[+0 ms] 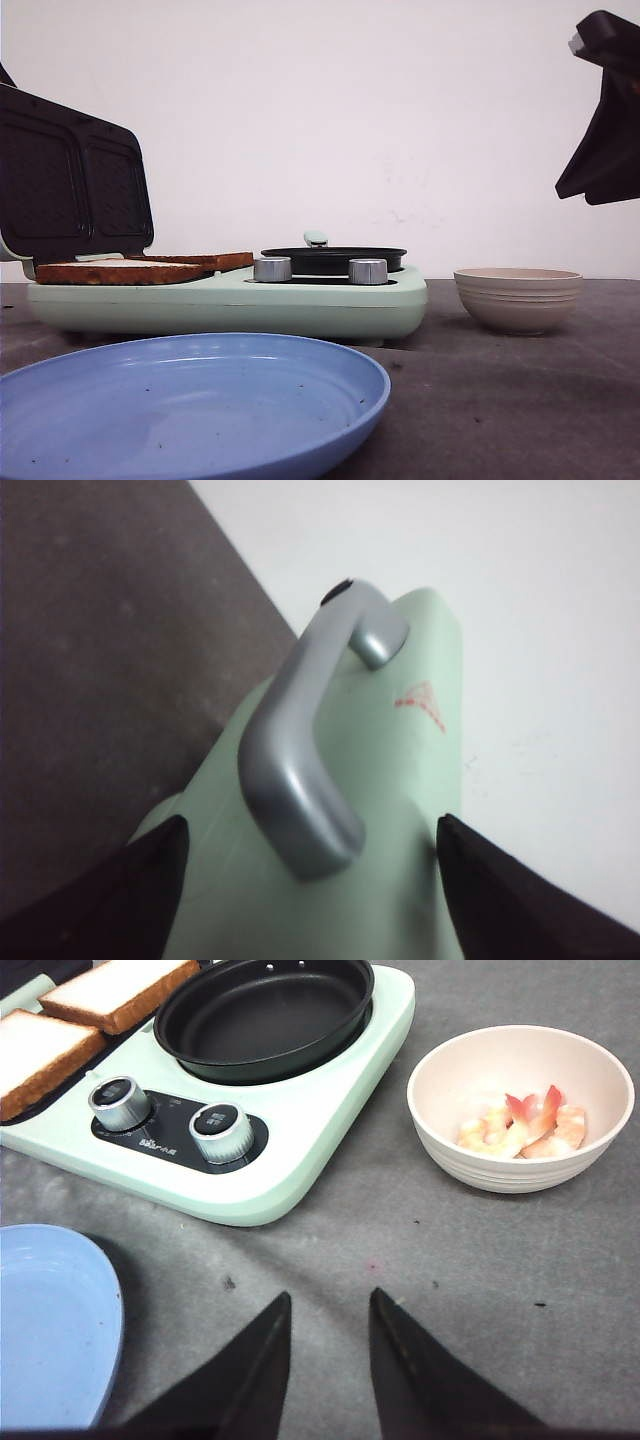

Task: Make breakfast with bread and shrimp
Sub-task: 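Move the left gripper to the handle of the press lid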

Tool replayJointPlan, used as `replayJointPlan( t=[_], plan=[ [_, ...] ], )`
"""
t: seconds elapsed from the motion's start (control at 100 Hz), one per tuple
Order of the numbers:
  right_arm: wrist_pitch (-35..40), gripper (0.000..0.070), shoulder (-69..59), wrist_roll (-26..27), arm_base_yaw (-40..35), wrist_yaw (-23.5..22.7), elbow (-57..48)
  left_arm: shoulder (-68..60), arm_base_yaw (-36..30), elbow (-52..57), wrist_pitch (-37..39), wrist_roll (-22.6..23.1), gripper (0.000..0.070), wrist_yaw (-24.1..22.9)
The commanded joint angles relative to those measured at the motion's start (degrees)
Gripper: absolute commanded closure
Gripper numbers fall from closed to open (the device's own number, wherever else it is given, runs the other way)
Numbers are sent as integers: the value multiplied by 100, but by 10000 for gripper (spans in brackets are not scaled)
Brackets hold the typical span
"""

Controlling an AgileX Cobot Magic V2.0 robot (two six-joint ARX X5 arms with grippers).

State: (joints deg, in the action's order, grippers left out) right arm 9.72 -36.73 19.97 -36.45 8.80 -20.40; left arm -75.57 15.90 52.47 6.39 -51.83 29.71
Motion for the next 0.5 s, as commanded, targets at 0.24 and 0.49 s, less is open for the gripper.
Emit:
replayJointPlan(
  t=[0.24,0.49],
  plan=[
    [-66,553,-22,22,-55,2,-24,-367,28,127,629,-210,276,-4],
    [-63,553,-22,48,-55,2,-24,-621,26,127,1128,-612,339,31]
  ],
)
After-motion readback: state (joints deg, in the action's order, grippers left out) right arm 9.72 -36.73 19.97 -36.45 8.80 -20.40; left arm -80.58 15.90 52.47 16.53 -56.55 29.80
